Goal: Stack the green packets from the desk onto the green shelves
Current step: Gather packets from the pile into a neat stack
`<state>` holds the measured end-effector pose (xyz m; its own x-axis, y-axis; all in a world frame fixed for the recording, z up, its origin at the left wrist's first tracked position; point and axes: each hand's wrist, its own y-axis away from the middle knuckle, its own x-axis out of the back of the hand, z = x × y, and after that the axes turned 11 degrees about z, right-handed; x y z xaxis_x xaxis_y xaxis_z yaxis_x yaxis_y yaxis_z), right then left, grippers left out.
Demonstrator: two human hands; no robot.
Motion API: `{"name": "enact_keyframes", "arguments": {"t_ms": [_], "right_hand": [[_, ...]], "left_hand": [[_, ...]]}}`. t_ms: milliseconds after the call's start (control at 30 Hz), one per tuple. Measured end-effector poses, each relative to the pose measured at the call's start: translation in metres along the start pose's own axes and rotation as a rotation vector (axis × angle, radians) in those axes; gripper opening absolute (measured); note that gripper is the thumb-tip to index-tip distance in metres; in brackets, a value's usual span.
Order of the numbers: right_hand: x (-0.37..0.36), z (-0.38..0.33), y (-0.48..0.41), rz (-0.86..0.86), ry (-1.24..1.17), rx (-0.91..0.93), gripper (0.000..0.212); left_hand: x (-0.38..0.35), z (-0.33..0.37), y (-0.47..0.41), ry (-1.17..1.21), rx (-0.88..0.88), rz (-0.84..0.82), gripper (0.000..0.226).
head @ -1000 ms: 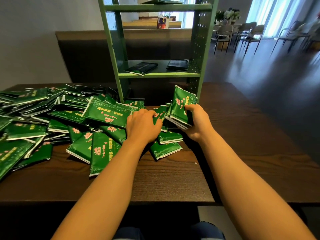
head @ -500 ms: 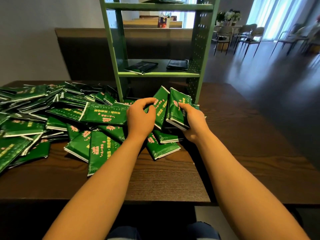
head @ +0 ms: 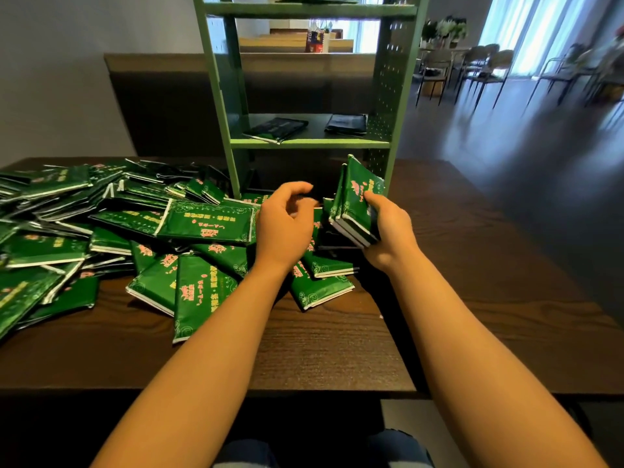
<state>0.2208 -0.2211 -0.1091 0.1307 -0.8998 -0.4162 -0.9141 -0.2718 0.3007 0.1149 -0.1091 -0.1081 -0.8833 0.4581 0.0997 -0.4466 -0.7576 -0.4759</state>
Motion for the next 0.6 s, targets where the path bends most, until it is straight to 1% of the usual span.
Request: {"name": "enact_keyframes", "arguments": {"t_ms": [67, 133, 200, 267, 333, 400, 467, 533, 600], "right_hand": [[0.004, -0.004, -0.001, 0.072, -0.01, -0.03, 0.037], [0.009, -0.004, -0.004, 0.092, -0.042, -0.042, 0.038], [0.01, -0.004, -0.005, 0.109, -0.053, -0.062, 0.041], [0.01, -0.002, -0.004, 0.092, -0.04, -0.08, 0.045], [0.009, 0.0, -0.003, 0.086, -0.02, -0.104, 0.049], [0.009, 0.001, -0.003, 0.075, 0.0, -0.11, 0.047], [0.007, 0.002, -0.002, 0.067, 0.031, -0.093, 0.031], [0.005, 0.003, -0.003, 0.043, 0.078, -0.073, 0.012], [0.002, 0.005, -0.003, 0.033, 0.145, -0.035, 0.008]], "left_hand": [[0.006, -0.005, -0.001, -0.255, -0.013, -0.022, 0.018], [0.008, -0.008, 0.0, -0.483, 0.011, -0.133, 0.022], [0.006, -0.01, 0.002, -0.68, 0.024, -0.248, 0.037], [0.003, -0.011, 0.005, -0.804, 0.008, -0.318, 0.053], [0.001, -0.013, 0.005, -0.829, -0.012, -0.336, 0.061], [0.003, -0.012, 0.002, -0.783, -0.032, -0.343, 0.063], [0.007, -0.009, 0.003, -0.725, -0.06, -0.374, 0.063], [0.008, -0.005, 0.005, -0.657, -0.096, -0.398, 0.057], [0.008, -0.005, 0.006, -0.547, -0.093, -0.381, 0.052]]}}
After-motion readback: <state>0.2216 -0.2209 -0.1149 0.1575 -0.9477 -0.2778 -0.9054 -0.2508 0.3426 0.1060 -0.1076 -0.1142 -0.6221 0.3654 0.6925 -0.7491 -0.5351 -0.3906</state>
